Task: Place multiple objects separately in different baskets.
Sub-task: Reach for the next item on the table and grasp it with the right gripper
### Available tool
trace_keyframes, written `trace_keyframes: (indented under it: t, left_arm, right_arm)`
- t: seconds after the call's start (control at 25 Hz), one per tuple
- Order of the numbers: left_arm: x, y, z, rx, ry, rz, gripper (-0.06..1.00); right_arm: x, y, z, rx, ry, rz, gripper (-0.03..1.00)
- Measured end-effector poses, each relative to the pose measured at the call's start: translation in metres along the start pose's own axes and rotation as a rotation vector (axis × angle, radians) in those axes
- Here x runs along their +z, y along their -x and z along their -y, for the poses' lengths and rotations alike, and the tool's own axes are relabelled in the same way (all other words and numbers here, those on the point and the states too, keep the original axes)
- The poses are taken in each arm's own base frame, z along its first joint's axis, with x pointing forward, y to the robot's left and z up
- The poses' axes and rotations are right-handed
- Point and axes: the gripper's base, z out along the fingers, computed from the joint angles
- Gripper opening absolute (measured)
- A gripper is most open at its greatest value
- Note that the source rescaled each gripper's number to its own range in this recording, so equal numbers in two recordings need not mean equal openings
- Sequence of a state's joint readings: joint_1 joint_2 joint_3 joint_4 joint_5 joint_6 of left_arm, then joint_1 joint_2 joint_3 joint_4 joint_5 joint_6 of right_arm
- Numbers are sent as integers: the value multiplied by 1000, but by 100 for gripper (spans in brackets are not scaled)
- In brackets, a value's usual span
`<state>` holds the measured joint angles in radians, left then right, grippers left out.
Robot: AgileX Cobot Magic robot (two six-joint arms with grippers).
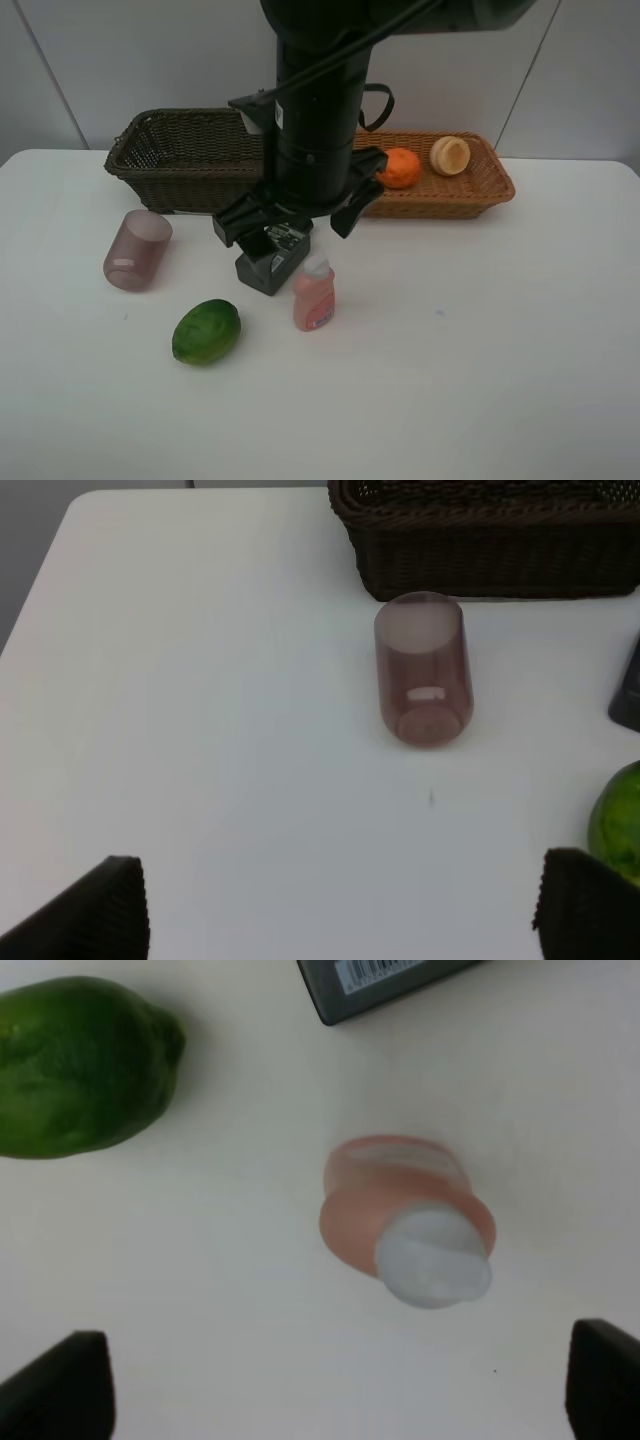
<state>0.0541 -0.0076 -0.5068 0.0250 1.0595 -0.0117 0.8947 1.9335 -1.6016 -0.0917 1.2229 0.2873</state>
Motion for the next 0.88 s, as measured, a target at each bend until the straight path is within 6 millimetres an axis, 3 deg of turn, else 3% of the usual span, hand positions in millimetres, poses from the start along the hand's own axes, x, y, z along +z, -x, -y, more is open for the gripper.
trace_keyframes:
  t: [0.16, 0.52, 0.88]
  left_arm:
    - [0, 0, 0, 0, 0, 0, 100]
    - [0, 0, 0, 0, 0, 0, 100]
    - [0, 0, 0, 0, 0, 0, 100]
  right_arm:
    - [1, 0, 0, -87, 1, 0, 97]
    - [2, -1, -1, -643, 10, -3, 97]
    - [11, 0, -2, -800, 9, -29, 97]
